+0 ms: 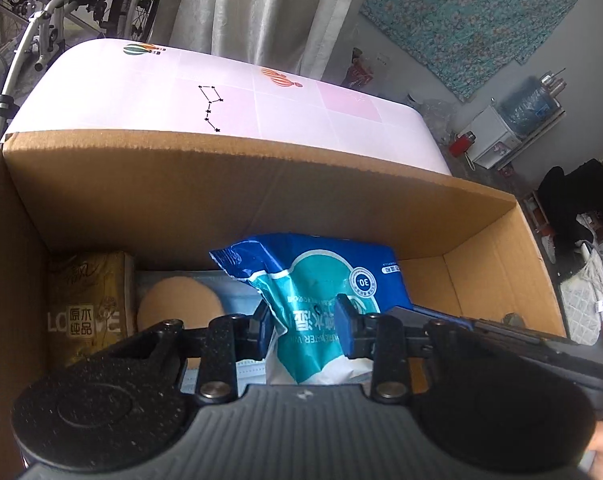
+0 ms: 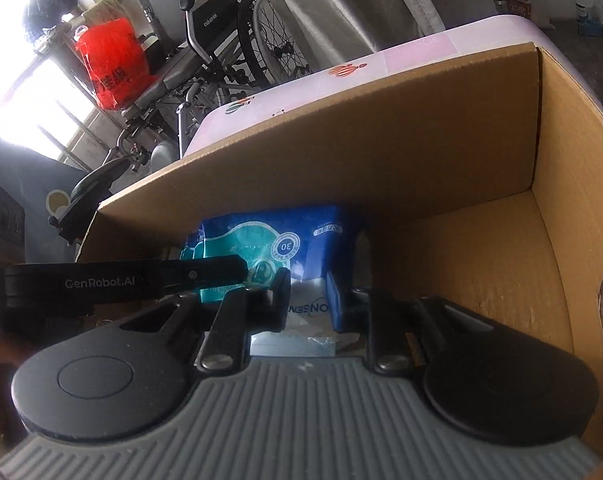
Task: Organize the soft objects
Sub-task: 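Lower the wipes pack onto the masks in the box, open right gripper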
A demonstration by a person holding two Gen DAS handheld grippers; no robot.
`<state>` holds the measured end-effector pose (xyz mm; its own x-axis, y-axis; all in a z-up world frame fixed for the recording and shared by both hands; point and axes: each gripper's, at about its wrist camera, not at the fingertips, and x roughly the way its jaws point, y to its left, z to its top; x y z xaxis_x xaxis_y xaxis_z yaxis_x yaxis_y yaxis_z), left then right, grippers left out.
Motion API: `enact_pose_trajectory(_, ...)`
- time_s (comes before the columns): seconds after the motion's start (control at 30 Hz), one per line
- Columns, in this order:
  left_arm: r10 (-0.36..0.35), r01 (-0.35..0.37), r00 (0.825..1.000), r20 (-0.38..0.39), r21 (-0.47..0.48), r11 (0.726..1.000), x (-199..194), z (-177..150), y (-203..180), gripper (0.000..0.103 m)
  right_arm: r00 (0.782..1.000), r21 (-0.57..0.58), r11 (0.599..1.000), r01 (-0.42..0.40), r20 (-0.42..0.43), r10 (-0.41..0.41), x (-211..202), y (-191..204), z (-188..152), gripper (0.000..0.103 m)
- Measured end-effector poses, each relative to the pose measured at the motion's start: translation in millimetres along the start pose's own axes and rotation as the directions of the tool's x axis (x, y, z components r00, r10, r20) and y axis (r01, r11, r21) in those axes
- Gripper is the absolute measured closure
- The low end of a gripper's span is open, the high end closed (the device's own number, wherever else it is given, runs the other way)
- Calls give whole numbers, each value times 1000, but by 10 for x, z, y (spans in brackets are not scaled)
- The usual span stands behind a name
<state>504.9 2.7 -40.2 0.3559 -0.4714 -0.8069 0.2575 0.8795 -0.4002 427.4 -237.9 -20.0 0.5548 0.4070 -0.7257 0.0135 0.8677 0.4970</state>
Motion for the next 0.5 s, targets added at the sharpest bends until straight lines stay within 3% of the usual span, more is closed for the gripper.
enact_pose_trajectory(0.3, 114, -115, 993, 17, 41, 993, -74, -42, -35, 59, 999, -71, 997, -28, -16, 27, 133, 162, -7, 85)
enact_pose_trajectory(0.43, 194, -196, 979, 57, 37, 980, -191, -45, -64, 58, 1000, -76, 997, -19, -21, 17, 133, 237, 4, 83)
enact_pose_trajectory(0.5, 207, -210, 974, 87, 21, 978, -313, -45, -71, 51, 1000, -58, 998, -6, -30, 4, 33, 213, 4, 80)
